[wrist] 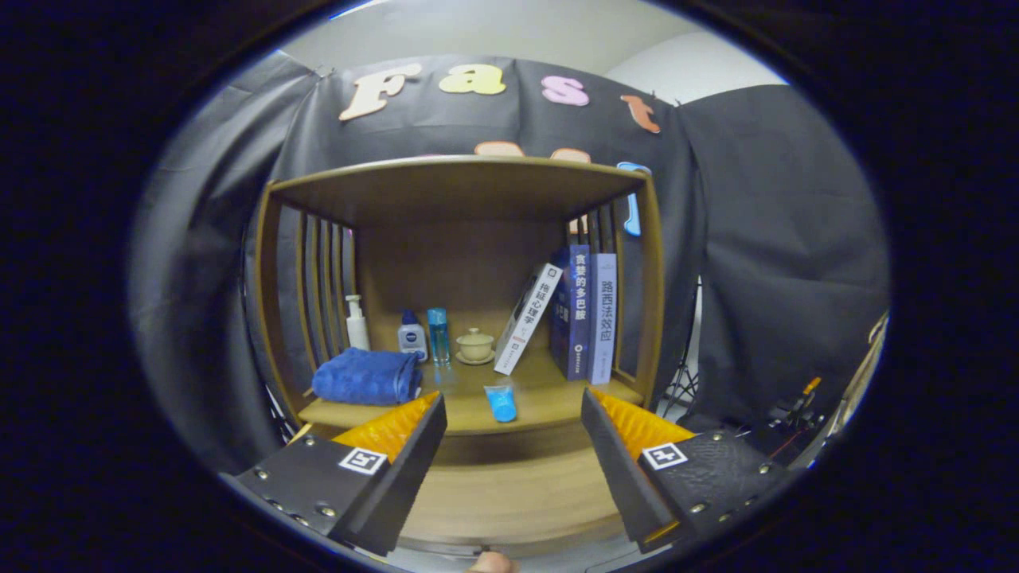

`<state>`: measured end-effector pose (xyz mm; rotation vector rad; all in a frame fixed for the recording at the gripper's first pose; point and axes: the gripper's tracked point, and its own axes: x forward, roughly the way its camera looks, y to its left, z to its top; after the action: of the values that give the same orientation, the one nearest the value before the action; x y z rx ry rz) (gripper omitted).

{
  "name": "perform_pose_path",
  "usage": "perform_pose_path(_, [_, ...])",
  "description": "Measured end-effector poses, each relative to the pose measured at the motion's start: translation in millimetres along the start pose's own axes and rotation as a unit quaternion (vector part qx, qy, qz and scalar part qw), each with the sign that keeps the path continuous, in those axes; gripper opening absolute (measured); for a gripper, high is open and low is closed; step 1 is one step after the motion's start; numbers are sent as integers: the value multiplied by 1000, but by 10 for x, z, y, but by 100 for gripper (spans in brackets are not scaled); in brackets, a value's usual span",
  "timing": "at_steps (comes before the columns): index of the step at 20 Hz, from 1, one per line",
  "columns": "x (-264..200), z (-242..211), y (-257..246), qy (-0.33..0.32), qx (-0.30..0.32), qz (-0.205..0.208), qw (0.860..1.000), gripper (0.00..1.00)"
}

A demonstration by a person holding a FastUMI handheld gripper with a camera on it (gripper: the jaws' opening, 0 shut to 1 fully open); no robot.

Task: Pull open the drawer, take out the items inside it, and place them on the countertop above the cabinet.

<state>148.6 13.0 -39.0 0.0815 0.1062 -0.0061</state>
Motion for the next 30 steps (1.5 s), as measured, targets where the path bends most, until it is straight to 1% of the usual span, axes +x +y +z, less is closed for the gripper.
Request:
perform_pose_path(2, [-256,-187,-1,9,5,1,1000,100])
perform_pose_path(4, [-441,-467,-27,32,-4,-3,999,100])
perform_pose_path(5, [-510,-532,0,32,-3,2,999,100])
perform_pose_path(6, [-545,-614,61,38,3,13,999,100])
perform_pose_path(8, [-597,-822,103,51,9,21,998,100])
perform_pose_path(12, [-677,-1116,134,69,27,23,997,100])
perform_pose_path(15, [-639,-1326,146,85,40,25,995,100])
perform_pose_path(17, [-546,-1411,209,90,54,37,994,100])
perform_pose_path(21, [-456,-1540,286,105,51,57,992,100])
perform_pose_path(24, [-440,-1541,279,97,63,62,991,99])
perform_pose_path(30, [-399,-1545,255,93,66,69,991,99])
